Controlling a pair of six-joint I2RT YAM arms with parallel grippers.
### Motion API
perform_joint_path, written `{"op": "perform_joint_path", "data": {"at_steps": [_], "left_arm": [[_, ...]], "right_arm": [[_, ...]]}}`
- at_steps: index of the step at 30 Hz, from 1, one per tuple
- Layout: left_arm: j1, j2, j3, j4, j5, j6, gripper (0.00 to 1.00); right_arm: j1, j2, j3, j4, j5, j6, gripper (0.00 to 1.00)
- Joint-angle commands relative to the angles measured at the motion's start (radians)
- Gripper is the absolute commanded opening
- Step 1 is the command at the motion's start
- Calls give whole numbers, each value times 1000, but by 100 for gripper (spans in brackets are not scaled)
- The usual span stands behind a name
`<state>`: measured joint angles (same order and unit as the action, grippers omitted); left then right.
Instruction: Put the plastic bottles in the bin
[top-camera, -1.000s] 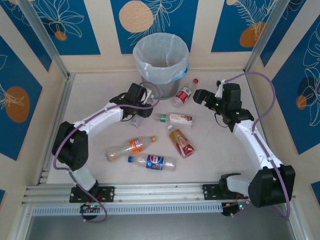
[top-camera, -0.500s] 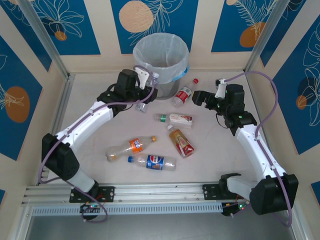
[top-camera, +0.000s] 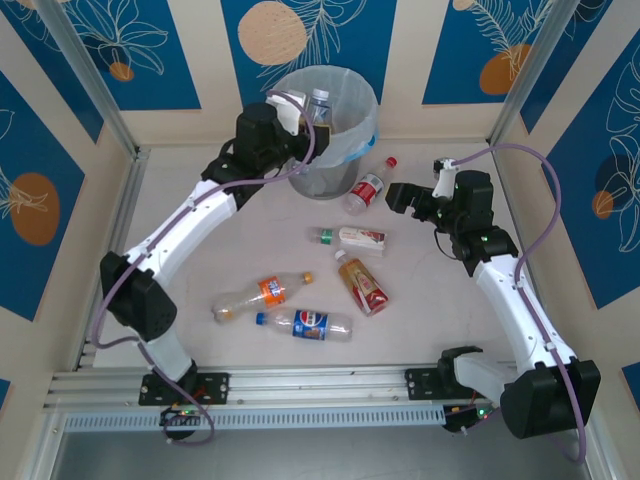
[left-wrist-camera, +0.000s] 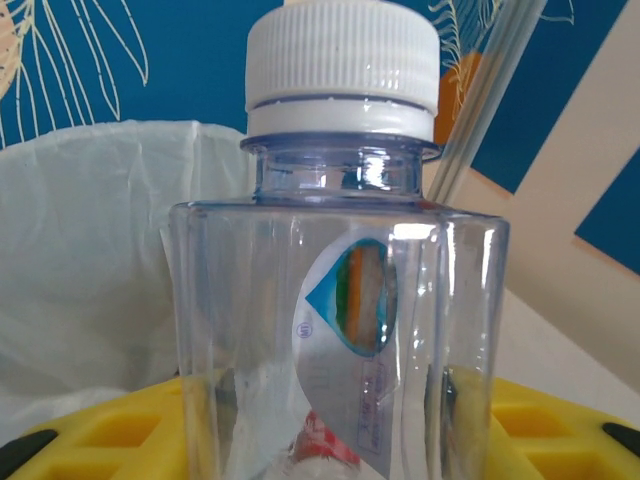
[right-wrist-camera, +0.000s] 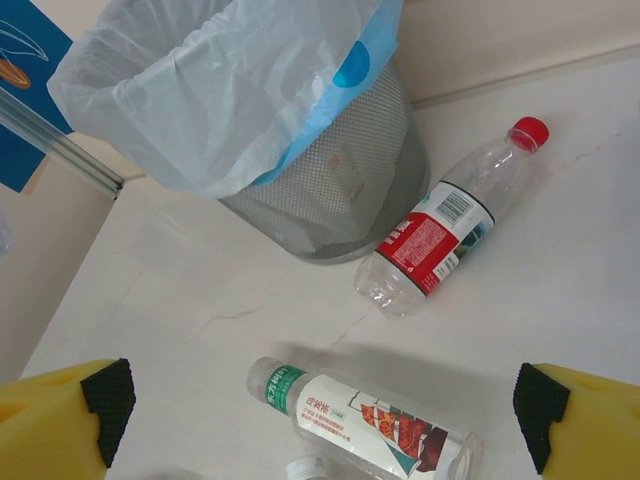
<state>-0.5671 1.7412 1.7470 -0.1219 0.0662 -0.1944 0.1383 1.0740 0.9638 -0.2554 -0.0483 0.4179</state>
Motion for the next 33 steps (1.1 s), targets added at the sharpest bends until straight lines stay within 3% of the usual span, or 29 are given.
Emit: {"op": "perform_joint_path", "data": {"at_steps": [1, 5, 9, 22, 26, 30, 33], "left_arm": [[13, 70, 114, 41, -24, -56, 52], [19, 158, 265, 10, -22, -72, 52], [36, 243, 357, 89, -38, -110, 53], [71, 567, 731, 220, -230, -184, 52], [72, 642, 798, 285, -248, -168, 53], [72, 701, 823, 327, -375, -163, 54], [77, 744, 839, 350, -396, -151, 54]], "right_arm": [[8, -24, -10, -23, 26, 3, 99], [9, -34, -17, -28, 54, 4, 99], [7, -34, -19, -24, 70, 14, 99], [9, -81, -29, -64, 73, 38, 99], [7, -93, -31, -78, 74, 38, 99], [8, -97, -31, -90, 74, 39, 99], [9, -99, -33, -94, 74, 39, 99]]}}
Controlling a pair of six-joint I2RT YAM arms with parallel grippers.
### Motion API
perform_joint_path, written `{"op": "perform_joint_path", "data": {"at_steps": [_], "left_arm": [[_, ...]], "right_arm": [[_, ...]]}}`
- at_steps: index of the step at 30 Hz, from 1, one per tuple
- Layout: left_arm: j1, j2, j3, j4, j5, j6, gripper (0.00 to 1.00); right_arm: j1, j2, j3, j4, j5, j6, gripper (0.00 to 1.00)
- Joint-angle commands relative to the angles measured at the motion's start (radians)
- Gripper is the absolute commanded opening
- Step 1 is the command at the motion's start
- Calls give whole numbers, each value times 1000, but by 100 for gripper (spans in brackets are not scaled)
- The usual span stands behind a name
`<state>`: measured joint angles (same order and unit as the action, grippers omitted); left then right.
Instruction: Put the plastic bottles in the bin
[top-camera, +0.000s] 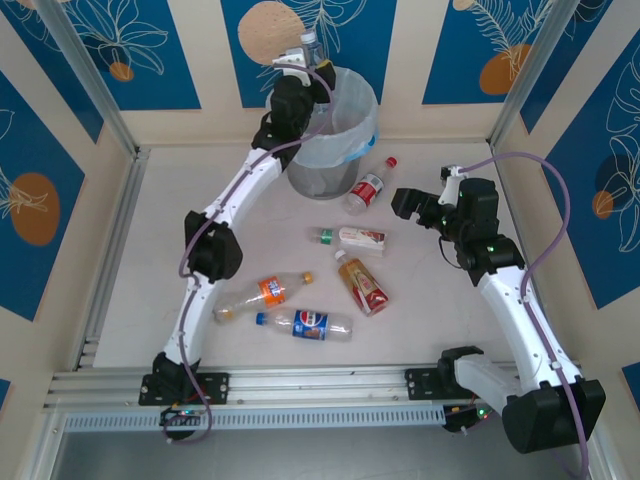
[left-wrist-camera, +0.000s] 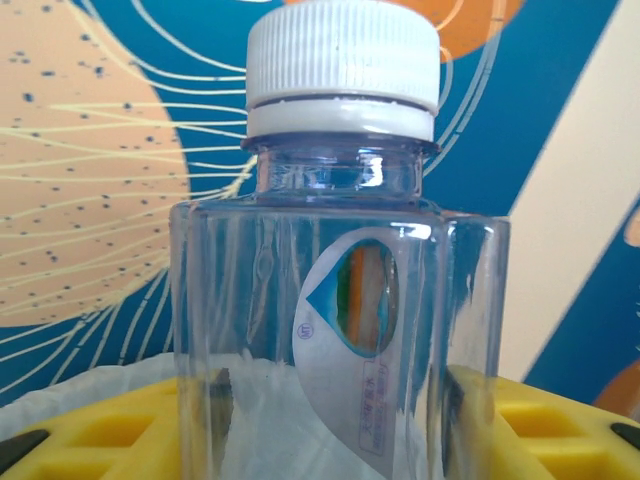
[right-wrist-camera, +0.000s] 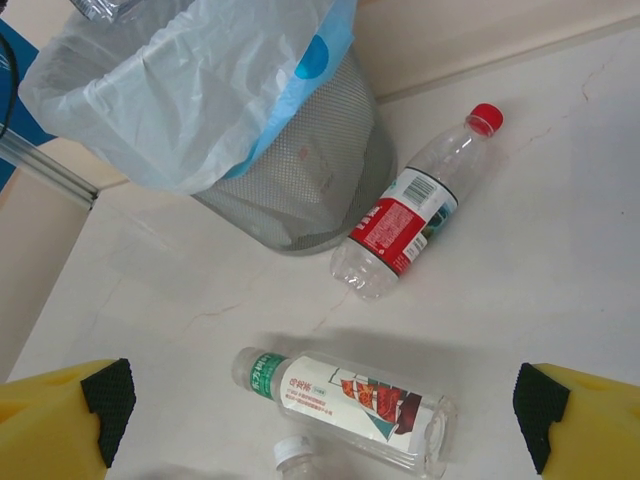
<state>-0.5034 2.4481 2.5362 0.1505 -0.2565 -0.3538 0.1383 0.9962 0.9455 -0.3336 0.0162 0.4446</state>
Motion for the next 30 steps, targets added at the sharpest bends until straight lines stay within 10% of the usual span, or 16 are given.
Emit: {"op": "perform_joint_path", "data": {"at_steps": [1, 30], "left_arm": [[15, 54, 69, 69, -66, 7, 54], [28, 56, 115, -164, 5, -72, 89]], "right_arm": [[9, -24, -14, -16, 9, 13, 99], [8, 7, -31, -14, 27, 24, 99]]}}
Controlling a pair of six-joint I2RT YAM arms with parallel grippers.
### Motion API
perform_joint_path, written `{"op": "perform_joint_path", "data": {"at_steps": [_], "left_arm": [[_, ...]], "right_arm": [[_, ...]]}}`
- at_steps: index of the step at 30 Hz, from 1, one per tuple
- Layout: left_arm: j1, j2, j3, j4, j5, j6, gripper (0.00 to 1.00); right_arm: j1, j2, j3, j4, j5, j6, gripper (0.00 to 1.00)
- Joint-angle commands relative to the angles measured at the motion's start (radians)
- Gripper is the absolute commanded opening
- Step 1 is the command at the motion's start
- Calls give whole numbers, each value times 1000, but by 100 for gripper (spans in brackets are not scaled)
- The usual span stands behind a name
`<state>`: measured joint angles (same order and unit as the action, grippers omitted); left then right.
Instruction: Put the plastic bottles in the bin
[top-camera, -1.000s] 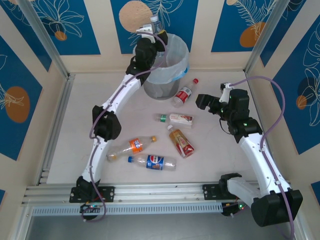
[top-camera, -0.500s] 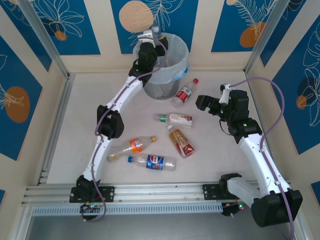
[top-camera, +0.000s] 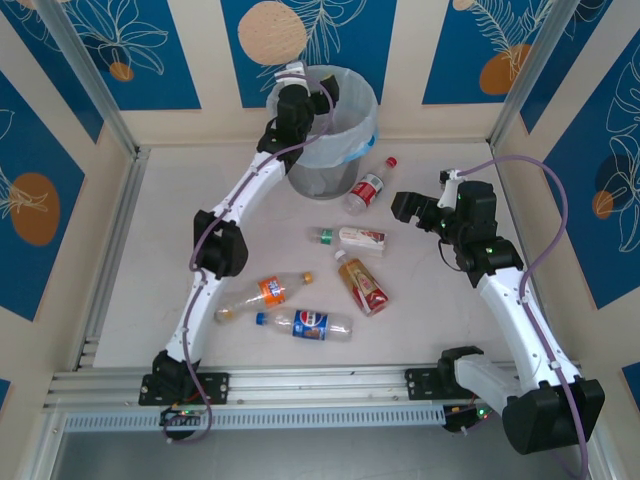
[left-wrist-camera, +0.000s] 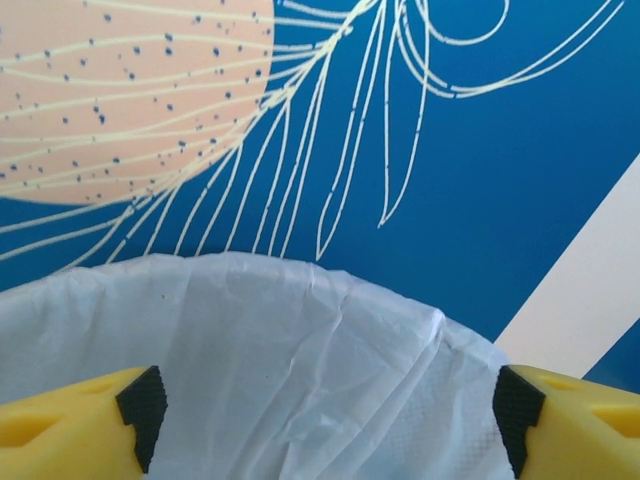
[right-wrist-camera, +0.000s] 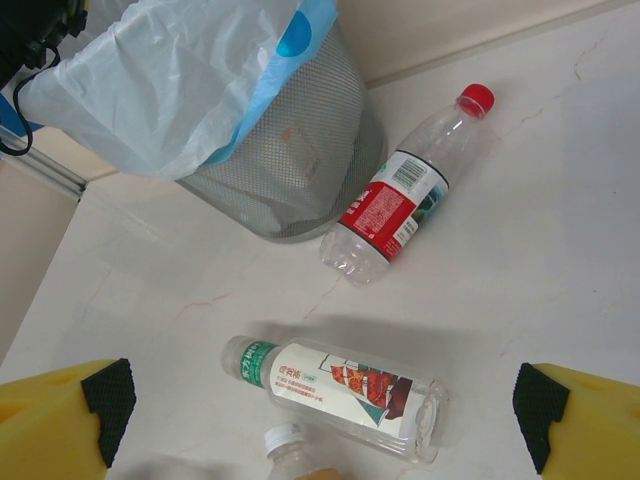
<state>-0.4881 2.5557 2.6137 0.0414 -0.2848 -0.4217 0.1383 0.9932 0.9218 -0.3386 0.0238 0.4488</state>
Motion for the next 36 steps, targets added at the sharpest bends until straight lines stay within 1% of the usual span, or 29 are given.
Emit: {"op": "perform_joint_path", "data": {"at_steps": [1, 4, 9, 14, 24, 28, 32, 34, 36], "left_arm": [[12, -59, 37, -69, 47, -1, 90], [12, -82, 37, -101, 93, 13, 93], [11, -129, 24, -164, 145, 17, 93], [10, -187, -31, -156, 189, 37, 95], [10, -265, -33, -187, 311, 70, 98], [12, -300, -34, -219, 338, 75, 99], [19, -352, -36, -324, 439, 39, 99], [19, -400, -88, -377, 469, 42, 99], [19, -493, -243, -358, 471, 49, 99]], "right_arm": [[8, 18, -3, -13, 20, 22, 99], [7, 35, 5, -17, 18, 33, 99], [6, 57, 9, -18, 14, 50, 99], [6, 89, 14, -17, 21, 65, 100], [-3, 143, 25, -4, 13, 100, 100], [-12, 171, 18, 21, -9, 112, 99], [-45, 240, 18, 51, -51, 166, 100], [-59, 281, 30, 61, -69, 187, 100], [-71, 330, 49, 70, -70, 214, 99]]}}
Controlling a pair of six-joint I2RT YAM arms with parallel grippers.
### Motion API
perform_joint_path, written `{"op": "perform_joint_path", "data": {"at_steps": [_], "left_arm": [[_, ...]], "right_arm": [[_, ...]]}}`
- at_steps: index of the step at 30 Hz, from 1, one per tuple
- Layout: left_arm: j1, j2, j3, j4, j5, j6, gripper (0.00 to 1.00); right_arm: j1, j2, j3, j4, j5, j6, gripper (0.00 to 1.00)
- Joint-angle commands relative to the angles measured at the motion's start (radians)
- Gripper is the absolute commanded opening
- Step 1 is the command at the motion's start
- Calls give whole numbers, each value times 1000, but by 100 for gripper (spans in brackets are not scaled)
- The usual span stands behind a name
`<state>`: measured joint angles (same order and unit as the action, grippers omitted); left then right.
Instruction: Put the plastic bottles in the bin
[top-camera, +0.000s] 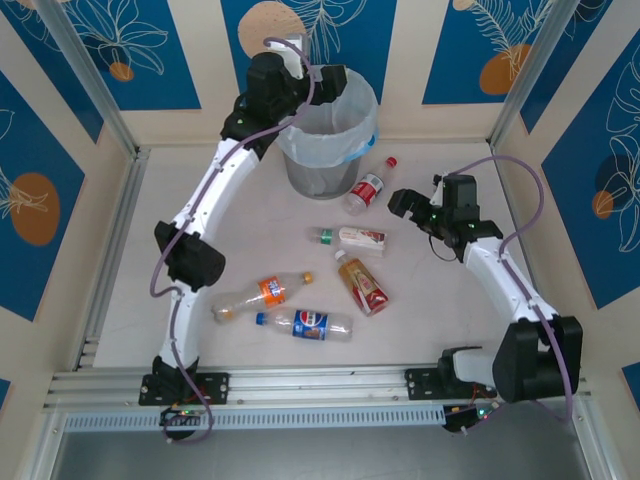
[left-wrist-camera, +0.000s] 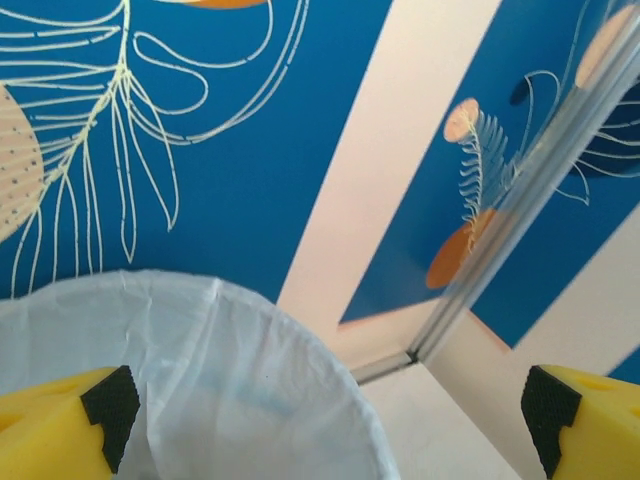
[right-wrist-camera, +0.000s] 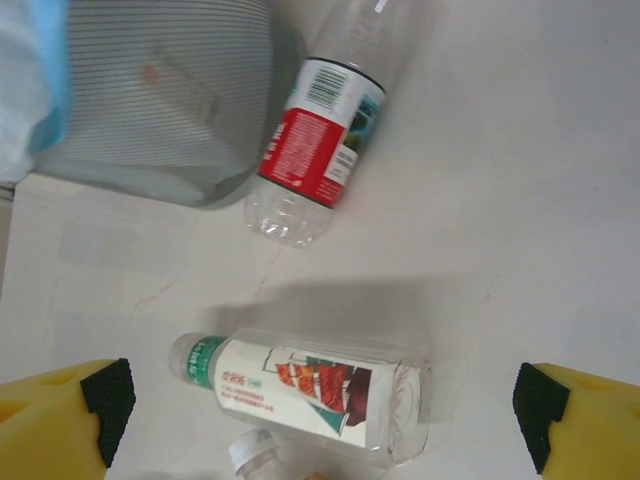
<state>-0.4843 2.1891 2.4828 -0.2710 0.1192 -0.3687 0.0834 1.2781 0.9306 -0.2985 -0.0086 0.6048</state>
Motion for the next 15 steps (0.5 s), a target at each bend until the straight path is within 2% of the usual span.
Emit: {"op": "perform_joint_path", "data": {"at_steps": [1, 3, 6, 9, 15], "left_arm": [[16, -178, -201, -13, 65, 0, 99], [15, -304, -417, 84, 58, 33, 99], [17, -456, -632, 135, -15, 87, 99], [18, -567, -807, 156, -112, 77, 99], [30, -710, -1108, 209, -220, 1, 99]], "right_arm": [[-20, 65, 49, 33, -37, 67, 100], [-25, 108, 72, 35, -29, 92, 99], [-29, 165, 104, 35, -19, 116, 99], [-28, 219, 131, 43, -24, 139, 99], [-26, 327, 195, 80, -74, 198, 100]]}}
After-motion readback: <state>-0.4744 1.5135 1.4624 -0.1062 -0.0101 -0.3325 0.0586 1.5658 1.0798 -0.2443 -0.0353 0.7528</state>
